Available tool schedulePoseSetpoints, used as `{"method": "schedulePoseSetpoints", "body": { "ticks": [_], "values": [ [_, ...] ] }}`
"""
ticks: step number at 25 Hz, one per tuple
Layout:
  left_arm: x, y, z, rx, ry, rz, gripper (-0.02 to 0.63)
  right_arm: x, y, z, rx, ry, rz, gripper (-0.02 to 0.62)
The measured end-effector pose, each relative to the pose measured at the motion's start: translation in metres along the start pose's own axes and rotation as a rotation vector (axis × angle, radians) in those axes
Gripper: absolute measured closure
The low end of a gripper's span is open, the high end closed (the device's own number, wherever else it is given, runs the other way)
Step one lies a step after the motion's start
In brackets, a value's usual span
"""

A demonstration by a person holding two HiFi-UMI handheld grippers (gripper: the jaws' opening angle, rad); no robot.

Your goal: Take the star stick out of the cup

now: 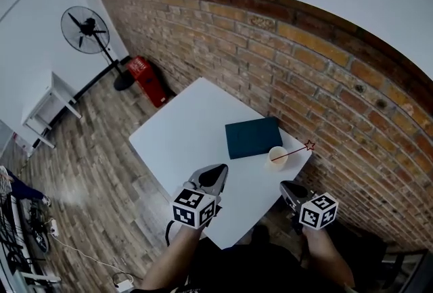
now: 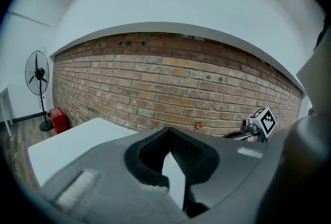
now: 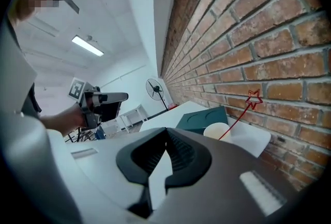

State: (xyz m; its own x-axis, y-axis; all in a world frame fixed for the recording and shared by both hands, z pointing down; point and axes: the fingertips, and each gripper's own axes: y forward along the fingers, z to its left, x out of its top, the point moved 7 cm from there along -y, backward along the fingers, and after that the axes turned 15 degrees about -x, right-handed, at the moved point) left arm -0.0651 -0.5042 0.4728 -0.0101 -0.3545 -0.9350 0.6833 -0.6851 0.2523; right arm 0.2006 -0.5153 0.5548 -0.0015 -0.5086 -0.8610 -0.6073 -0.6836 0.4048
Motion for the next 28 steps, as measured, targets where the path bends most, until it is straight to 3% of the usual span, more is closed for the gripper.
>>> {"method": "schedulePoseSetpoints", "body": {
  "ticks": [5,9,18,28],
  "values": [
    [0.005,0.024,0.015,-0.006,-0.016,-0.019,0.598,0.009,0.024,-0.027,-0.053,0.01,0.0,0.594],
    [0.001,0.033,0.024,-0.025,-0.032,0.0,0.598,0.009,0.051,-0.042,-0.15,0.066,-0.004,0.587],
    [-0.011,0.032,0.039,-0.035,-0.067,0.041,0.598,-0.001,0.079,-0.074,-0.284,0.193,0.002,0.518],
    [-0.02,0.039,0.04,-0.029,-0.086,0.063,0.598,-0.01,0.104,-0.108,-0.35,0.221,0.059,0.465]
  ]
}}
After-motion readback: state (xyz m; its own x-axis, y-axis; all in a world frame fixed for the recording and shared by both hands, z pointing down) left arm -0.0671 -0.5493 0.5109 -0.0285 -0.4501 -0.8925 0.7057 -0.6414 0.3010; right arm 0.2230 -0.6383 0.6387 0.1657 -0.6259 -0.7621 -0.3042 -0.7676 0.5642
